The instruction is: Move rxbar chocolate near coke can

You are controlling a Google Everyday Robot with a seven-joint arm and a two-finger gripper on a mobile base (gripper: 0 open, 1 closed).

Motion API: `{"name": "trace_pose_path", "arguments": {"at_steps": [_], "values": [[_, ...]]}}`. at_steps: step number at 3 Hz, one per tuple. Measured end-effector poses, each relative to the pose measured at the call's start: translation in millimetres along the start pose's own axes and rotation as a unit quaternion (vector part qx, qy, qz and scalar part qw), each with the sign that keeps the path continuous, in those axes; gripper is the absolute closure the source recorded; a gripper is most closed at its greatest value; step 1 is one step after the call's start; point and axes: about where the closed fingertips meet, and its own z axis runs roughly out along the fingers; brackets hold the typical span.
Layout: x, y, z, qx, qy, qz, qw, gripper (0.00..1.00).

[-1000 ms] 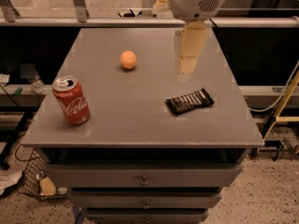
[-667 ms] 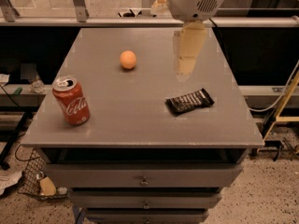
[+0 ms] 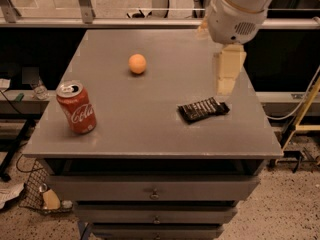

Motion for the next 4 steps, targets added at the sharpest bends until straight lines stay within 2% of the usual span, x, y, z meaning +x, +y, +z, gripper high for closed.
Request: {"name": "trace_pose_path", "arguments": {"at_steps": [1,2,4], "values": [[37.9,4.8,20.5,-0.022,0.019,0.044,0.9986,0.0],[64.0,9.6,40.8,-0.035,0.039,0.072,0.9961,0.0],[76.7,15.5,84.2,-0.064,0.069,0.078,0.9925,0.0]]}}
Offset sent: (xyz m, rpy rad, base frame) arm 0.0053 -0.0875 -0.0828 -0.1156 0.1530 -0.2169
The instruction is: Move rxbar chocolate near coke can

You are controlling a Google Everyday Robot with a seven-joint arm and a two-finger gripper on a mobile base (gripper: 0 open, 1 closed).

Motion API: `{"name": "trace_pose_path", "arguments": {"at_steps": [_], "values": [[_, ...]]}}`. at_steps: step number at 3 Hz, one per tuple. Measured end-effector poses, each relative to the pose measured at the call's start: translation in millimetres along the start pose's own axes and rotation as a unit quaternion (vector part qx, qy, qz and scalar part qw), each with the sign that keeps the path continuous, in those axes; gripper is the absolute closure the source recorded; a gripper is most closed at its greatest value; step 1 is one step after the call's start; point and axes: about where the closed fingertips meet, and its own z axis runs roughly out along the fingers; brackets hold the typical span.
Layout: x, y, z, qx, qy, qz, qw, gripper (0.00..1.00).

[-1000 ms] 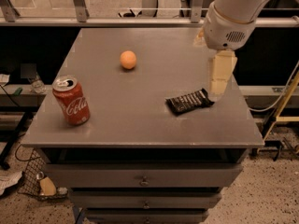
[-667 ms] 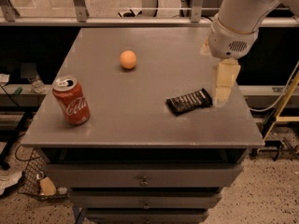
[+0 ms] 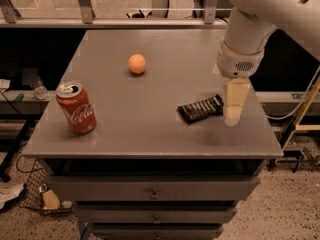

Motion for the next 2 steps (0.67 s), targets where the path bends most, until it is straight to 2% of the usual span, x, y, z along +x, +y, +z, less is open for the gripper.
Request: {"name": "trace_pose_path", "arguments": {"at_steps": [2], "values": [[0.0,3.5,29.8,-0.027,0.024,0.0,0.9993,0.0]]}}
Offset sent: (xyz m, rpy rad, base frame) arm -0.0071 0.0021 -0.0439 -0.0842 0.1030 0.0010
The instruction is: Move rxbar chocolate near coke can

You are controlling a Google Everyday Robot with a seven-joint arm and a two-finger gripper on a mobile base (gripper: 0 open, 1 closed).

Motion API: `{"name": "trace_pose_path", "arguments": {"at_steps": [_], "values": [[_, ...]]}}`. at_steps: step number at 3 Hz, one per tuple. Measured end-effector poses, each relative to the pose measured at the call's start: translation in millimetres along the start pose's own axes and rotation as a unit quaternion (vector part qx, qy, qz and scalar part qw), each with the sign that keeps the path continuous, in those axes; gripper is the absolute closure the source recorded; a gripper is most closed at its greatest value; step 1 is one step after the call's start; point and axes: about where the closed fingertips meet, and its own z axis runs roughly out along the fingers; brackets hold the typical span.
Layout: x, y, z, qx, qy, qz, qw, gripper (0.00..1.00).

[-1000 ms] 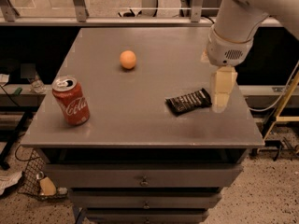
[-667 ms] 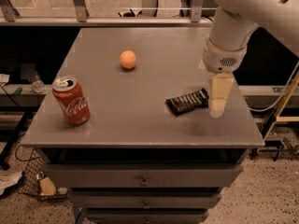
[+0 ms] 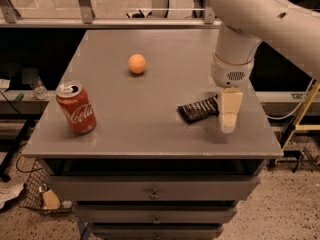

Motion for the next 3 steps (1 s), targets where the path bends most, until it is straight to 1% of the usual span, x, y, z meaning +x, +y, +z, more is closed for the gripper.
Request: {"name": "trace_pose_path", "arguments": {"at_steps": [1,2,3], "values": [[-6.0,-1.4,10.7,-0.01,0.004,-0.006,0.9999,0.0],[-9.5,-3.5,15.1,-0.014,0.006,-0.009,0.9998,0.17],[-13.0,-5.1,13.1,-0.012,0.008,-0.014,0.9998,0.41]]}}
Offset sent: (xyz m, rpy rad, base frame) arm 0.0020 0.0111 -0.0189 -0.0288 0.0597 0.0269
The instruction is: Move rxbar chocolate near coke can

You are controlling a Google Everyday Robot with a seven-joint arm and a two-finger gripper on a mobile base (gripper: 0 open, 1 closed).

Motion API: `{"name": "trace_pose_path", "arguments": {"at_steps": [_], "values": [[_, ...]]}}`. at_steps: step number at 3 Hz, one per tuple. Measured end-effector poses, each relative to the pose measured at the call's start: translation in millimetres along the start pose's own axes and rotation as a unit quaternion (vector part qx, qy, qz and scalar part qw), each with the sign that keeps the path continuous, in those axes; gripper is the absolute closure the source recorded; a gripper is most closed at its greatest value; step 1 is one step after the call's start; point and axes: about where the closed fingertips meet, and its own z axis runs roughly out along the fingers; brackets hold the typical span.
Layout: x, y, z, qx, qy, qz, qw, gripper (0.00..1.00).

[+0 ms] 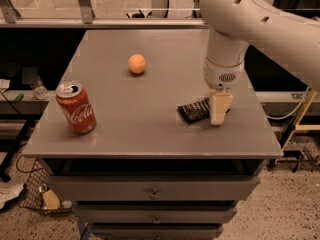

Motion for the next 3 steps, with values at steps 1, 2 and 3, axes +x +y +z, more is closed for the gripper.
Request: {"name": "trace_pose_path", "arguments": {"at_steps": [1,2,3], "values": [[-3.3,-0.8,-3.3,0.002,-0.01,-0.004,0.9999,0.65],[-8.2,-2.4,-15.0,0.017,-0.034,-0.012,0.9992,0.88],[-17.4,-4.7,-42.3,0.049,-0.058,-0.03,0.9967,1.0]]}}
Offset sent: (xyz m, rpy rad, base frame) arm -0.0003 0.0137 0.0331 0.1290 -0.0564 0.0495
